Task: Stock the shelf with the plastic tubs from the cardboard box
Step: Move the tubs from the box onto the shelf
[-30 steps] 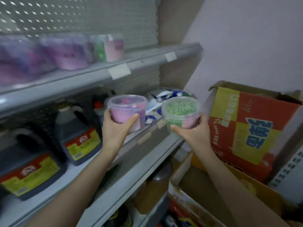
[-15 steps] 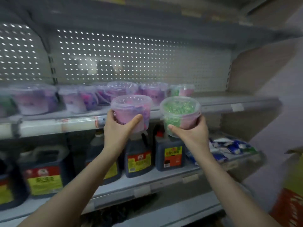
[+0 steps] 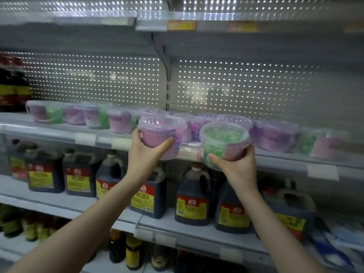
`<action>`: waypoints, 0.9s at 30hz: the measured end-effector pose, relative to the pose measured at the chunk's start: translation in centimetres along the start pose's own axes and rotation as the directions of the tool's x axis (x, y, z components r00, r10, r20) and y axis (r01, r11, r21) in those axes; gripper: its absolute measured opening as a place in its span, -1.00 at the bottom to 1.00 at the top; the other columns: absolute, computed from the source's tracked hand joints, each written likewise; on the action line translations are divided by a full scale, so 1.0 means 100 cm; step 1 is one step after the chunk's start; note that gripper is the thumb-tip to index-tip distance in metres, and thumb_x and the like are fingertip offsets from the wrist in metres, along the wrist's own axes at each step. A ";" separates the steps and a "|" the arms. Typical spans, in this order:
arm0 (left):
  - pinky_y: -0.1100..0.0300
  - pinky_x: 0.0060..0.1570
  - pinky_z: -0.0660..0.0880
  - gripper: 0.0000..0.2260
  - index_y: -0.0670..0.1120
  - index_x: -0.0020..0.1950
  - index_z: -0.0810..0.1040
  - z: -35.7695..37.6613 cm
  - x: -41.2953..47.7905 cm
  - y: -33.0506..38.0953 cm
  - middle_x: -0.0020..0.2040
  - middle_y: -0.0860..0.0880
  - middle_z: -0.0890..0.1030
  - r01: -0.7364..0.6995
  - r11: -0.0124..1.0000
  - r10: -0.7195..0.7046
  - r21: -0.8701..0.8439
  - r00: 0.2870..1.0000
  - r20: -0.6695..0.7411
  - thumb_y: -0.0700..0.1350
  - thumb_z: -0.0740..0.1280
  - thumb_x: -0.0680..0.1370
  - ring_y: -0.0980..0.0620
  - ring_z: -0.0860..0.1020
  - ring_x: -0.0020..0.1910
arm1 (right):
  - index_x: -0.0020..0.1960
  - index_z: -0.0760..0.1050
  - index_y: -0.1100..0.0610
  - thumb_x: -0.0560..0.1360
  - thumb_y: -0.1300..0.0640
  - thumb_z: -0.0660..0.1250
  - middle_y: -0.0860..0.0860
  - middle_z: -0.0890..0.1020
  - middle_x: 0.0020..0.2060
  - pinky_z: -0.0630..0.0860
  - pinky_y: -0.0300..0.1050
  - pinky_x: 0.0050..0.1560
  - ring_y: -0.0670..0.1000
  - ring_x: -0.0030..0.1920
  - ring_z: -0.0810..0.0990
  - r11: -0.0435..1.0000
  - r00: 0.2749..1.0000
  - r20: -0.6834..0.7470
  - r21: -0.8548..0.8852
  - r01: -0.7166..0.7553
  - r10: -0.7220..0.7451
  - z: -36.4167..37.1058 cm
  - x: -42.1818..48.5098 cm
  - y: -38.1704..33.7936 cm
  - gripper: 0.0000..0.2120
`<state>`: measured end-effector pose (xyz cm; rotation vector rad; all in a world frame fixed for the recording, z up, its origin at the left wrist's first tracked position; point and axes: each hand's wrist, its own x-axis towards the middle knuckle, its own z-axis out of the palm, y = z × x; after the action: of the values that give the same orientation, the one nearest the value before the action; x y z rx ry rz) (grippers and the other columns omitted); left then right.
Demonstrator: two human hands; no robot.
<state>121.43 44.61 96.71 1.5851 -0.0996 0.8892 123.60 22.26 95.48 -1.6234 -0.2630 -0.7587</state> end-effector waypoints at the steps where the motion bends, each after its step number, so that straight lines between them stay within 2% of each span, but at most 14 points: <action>1: 0.20 -0.02 0.55 -0.42 0.08 0.21 0.37 -0.011 0.003 -0.002 0.06 0.14 0.55 0.006 1.000 -0.005 0.022 1.000 -0.023 0.09 0.55 0.28 0.17 0.56 0.03 | 0.21 0.33 -0.03 0.10 0.03 0.63 -0.15 0.52 0.07 0.41 -0.36 -0.05 -0.12 0.08 0.52 1.000 1.000 0.021 0.021 0.001 -0.001 0.011 -0.001 -0.002 -0.22; 6: 0.20 -0.03 0.56 -0.27 0.02 0.26 0.36 -0.063 0.012 -0.012 0.13 0.07 0.55 0.050 0.997 -0.043 0.057 0.992 -0.117 0.22 0.52 0.18 0.14 0.56 0.06 | 0.31 0.28 0.02 0.09 0.00 0.63 -0.10 0.50 0.19 0.47 -0.17 0.13 -0.08 0.18 0.50 0.997 0.997 0.081 0.083 0.003 -0.009 0.056 -0.012 -0.005 -0.12; 12: 0.33 -0.12 0.48 -0.40 0.00 0.23 0.33 -0.109 0.032 -0.027 0.08 0.08 0.52 0.042 0.996 -0.029 0.083 0.988 -0.152 0.05 0.54 0.32 0.20 0.53 0.03 | 0.28 0.29 -0.01 0.10 -0.03 0.62 -0.12 0.48 0.15 0.44 -0.19 0.10 -0.07 0.20 0.47 0.999 0.993 0.115 0.043 0.006 -0.011 0.104 -0.025 -0.013 -0.15; 14: 0.31 -0.11 0.49 -0.41 0.03 0.22 0.33 -0.124 0.045 -0.032 0.08 0.10 0.53 0.030 0.996 -0.016 0.089 0.988 -0.155 0.07 0.54 0.31 0.18 0.54 0.03 | 0.29 0.29 0.00 0.12 -0.01 0.62 -0.15 0.47 0.13 0.43 -0.23 0.10 -0.09 0.18 0.46 1.000 0.993 0.114 0.029 0.005 -0.009 0.122 -0.026 -0.019 -0.16; 17: 0.27 -0.09 0.52 -0.40 0.02 0.25 0.32 -0.150 0.073 -0.041 0.07 0.10 0.53 -0.001 0.996 0.013 0.091 0.990 -0.137 0.08 0.53 0.32 0.17 0.54 0.03 | 0.31 0.28 0.00 0.15 0.03 0.63 -0.21 0.46 0.08 0.36 -0.45 -0.03 -0.17 0.12 0.44 0.999 0.994 0.104 0.033 0.005 -0.009 0.157 -0.025 -0.030 -0.16; 18: 0.25 -0.07 0.52 -0.39 0.01 0.26 0.32 -0.160 0.083 -0.043 0.08 0.08 0.53 -0.006 0.996 0.018 0.093 0.992 -0.128 0.09 0.52 0.33 0.15 0.55 0.03 | 0.29 0.29 -0.01 0.14 0.02 0.63 -0.23 0.47 0.05 0.37 -0.45 -0.03 -0.17 0.10 0.46 0.999 0.996 0.094 0.038 0.002 -0.006 0.171 -0.025 -0.034 -0.18; 21: 0.26 -0.04 0.50 -0.38 -0.01 0.26 0.31 -0.192 0.118 -0.054 0.10 0.02 0.52 -0.010 0.995 0.019 0.095 0.996 -0.092 0.11 0.52 0.33 0.10 0.54 0.03 | 0.26 0.31 -0.01 0.08 -0.06 0.63 -0.20 0.50 0.09 0.46 -0.22 0.11 -0.13 0.11 0.50 1.000 0.997 0.073 0.021 0.005 -0.006 0.220 -0.026 -0.044 -0.16; 24: 0.21 -0.04 0.51 -0.34 -0.01 0.27 0.29 -0.214 0.150 -0.069 0.09 0.02 0.51 0.015 0.994 -0.009 0.111 0.998 -0.054 0.15 0.51 0.30 0.08 0.54 0.02 | 0.27 0.30 -0.03 0.09 -0.08 0.62 -0.16 0.49 0.12 0.45 -0.18 0.13 -0.13 0.11 0.48 1.000 0.998 0.067 -0.023 0.007 -0.006 0.263 -0.025 -0.054 -0.15; 27: 0.21 -0.07 0.52 -0.29 -0.04 0.28 0.31 -0.220 0.175 -0.081 0.08 0.02 0.53 0.026 0.989 -0.022 0.142 0.999 -0.033 0.19 0.52 0.27 0.06 0.55 0.01 | 0.31 0.27 0.00 0.11 -0.11 0.61 -0.08 0.50 0.20 0.44 -0.13 0.16 -0.04 0.18 0.48 0.994 0.999 0.005 -0.104 -0.032 0.032 0.285 -0.013 -0.057 -0.13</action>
<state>127.43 73.13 99.22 1.7011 0.0052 0.9188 128.59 50.70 98.68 -1.7244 -0.2045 -0.7531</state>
